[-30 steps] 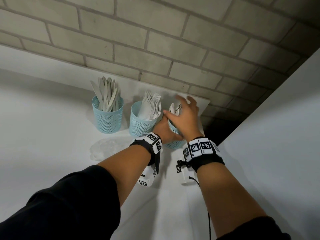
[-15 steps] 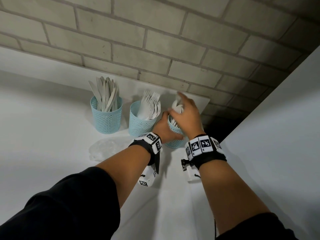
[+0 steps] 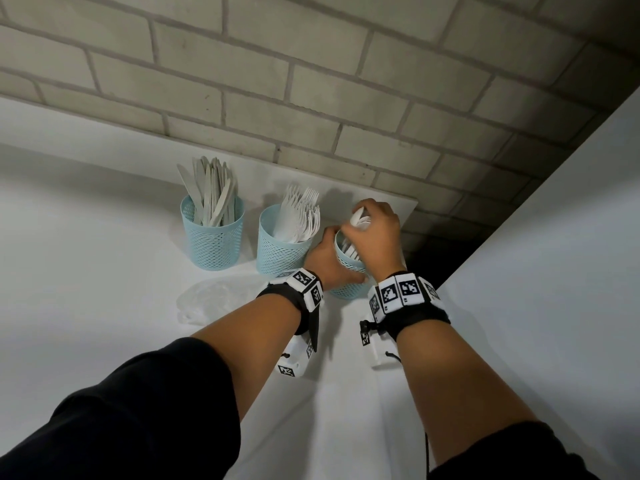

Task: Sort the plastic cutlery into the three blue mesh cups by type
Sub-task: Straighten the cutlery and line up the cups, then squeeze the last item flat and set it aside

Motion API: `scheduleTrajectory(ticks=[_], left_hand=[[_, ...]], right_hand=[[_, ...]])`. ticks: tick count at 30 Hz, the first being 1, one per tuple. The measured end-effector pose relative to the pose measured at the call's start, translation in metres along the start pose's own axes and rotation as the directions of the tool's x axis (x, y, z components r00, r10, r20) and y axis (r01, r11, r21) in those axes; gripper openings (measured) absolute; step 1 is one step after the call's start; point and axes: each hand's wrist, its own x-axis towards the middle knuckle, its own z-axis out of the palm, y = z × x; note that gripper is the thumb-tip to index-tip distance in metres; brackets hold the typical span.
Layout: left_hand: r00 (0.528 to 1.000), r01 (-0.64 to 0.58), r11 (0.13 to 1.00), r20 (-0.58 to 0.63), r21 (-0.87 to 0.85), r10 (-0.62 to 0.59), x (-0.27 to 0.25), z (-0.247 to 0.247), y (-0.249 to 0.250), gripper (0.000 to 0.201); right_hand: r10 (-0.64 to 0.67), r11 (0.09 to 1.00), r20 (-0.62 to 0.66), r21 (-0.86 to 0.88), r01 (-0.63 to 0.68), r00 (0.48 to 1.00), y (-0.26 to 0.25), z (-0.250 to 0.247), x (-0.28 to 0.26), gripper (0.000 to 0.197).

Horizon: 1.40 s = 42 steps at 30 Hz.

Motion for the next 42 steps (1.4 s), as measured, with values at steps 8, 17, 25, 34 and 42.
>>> scheduleTrajectory(ticks=[8,17,25,34,42], left_hand=[[0.999,0.027,0.994,0.023,0.102,-0.030,-0.011,-0.007,0.014,0.102],[0.996,0.090,0.962,-0.017,0.256,-0.088,-0.035,-0.014,0.034,0.070],[0.997,0.079,0.967,-0.010,0.244,-0.079,-0.069,-0.047,0.050,0.032],[0.890,0.361,0.867,-0.404,0.344,-0.211,-0.116,-0.104,0.023,0.056],[0.811,0.544,0.831,-0.329,0.118,-0.484,-0.133,-0.126,-0.016,0.073]], right_hand=[[0.029,0.999,0.033,0.013,-0.029,0.999,-0.003,-0.015,-0.001,0.034],[0.180,0.983,0.139,-0.045,-0.175,0.974,-0.014,-0.027,-0.002,0.048],[0.017,0.994,-0.234,0.109,0.009,0.972,-0.045,-0.044,-0.025,0.025],[0.102,0.991,0.678,-0.008,-0.130,0.728,-0.097,-0.034,-0.073,0.049],[0.369,0.928,0.638,-0.217,-0.302,0.676,-0.045,0.044,-0.084,0.088]])
